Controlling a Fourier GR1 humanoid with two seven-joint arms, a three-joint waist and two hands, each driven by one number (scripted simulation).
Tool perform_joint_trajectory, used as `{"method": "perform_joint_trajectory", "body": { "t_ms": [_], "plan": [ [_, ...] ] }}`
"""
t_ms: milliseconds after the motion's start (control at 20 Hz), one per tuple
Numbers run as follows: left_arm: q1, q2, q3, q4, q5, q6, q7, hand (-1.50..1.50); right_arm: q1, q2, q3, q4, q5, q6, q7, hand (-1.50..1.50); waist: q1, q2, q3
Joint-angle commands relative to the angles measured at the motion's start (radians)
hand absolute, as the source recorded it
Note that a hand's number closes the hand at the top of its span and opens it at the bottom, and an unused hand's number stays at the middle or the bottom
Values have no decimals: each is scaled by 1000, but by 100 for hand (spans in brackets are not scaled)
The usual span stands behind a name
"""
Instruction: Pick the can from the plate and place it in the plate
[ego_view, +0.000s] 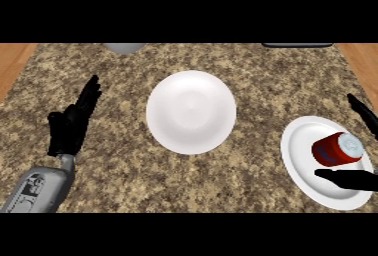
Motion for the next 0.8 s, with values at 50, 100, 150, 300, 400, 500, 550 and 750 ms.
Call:
{"method": "perform_joint_trajectory", "body": {
  "t_ms": [50,100,150,300,400,500,550,750],
  "plan": [
    [-9,-8,-6,-32,-22,17,40,0,9,-197,-75,-80,27,114,208,-150,3,-3,-1],
    [-18,-4,13,-12,-4,5,34,0,79,-239,-56,-116,46,152,205,-150,-12,-4,-2],
    [-70,1,15,11,-1,-11,55,0,14,-266,-41,-83,62,186,284,-150,0,2,-3],
    [32,-9,3,2,-9,-18,-19,0,44,-354,-74,-135,-11,326,375,-150,3,-1,-2],
    [-25,-6,28,31,-7,-32,-14,0,-6,-357,-73,-136,-17,370,449,-150,8,1,-1],
    [6,1,29,-16,-1,-53,-4,0,7,-366,-85,-127,-6,409,455,-150,11,0,0],
    [-16,-34,10,5,-31,-14,8,0,-15,-379,-83,-124,-18,440,505,-150,11,1,0],
    [-52,2,62,11,-11,-90,42,0,-72,-321,-80,-90,2,512,529,-150,11,1,0]
  ]
}}
